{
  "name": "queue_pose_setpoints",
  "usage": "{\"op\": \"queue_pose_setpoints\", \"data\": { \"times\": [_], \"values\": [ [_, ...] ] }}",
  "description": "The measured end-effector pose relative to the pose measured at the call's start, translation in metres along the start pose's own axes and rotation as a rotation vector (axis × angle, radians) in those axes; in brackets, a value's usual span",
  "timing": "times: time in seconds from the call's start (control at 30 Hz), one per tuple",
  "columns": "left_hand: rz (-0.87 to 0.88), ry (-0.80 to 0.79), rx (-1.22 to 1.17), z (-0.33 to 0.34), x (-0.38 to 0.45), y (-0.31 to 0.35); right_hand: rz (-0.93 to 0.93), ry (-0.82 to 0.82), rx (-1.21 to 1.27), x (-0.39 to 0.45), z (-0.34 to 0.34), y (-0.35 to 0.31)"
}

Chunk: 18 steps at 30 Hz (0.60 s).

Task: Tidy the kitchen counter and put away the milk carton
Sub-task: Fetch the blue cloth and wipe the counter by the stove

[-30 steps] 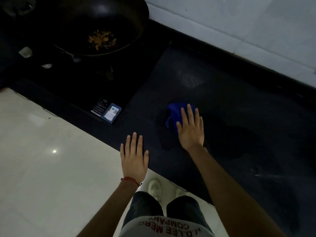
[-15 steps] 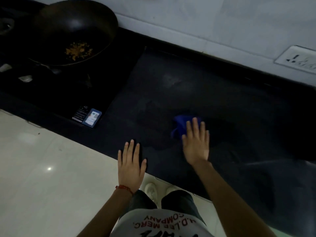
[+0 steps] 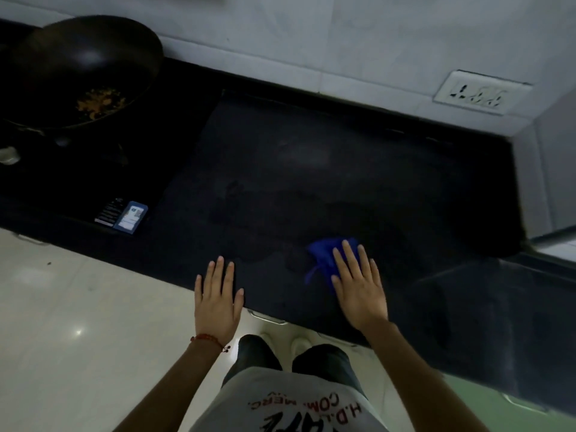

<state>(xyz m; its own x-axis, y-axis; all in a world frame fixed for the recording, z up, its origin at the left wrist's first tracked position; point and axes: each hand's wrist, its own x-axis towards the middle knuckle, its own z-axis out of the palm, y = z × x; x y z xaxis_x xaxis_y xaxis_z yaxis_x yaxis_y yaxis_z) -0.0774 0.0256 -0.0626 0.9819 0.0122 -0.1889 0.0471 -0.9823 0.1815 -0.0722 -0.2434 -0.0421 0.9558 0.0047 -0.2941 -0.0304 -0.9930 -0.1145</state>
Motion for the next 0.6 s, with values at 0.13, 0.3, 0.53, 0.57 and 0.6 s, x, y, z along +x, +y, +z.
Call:
{"op": "queue_pose_setpoints", "data": {
  "times": [0.13,0.3,0.53,0.57,0.6],
  "values": [
    [-0.019,-0.01,-0.004,-0.001,-0.002,0.002,0.158,0.058,0.027,-0.007,-0.011,0.06],
    [-0.052,-0.016,-0.011,-0.001,-0.008,0.007,0.259,0.018,0.103,-0.009,-0.015,0.025],
    [-0.061,0.025,-0.031,0.0,-0.012,0.013,-0.151,-0.039,0.087,-0.021,-0.01,0.012],
    [-0.063,0.022,-0.025,-0.001,-0.013,0.012,-0.138,-0.018,0.16,-0.023,-0.011,0.017],
    [-0.067,0.01,-0.025,-0.002,-0.013,0.012,-0.087,0.048,0.219,-0.025,-0.013,0.021]
  ]
}}
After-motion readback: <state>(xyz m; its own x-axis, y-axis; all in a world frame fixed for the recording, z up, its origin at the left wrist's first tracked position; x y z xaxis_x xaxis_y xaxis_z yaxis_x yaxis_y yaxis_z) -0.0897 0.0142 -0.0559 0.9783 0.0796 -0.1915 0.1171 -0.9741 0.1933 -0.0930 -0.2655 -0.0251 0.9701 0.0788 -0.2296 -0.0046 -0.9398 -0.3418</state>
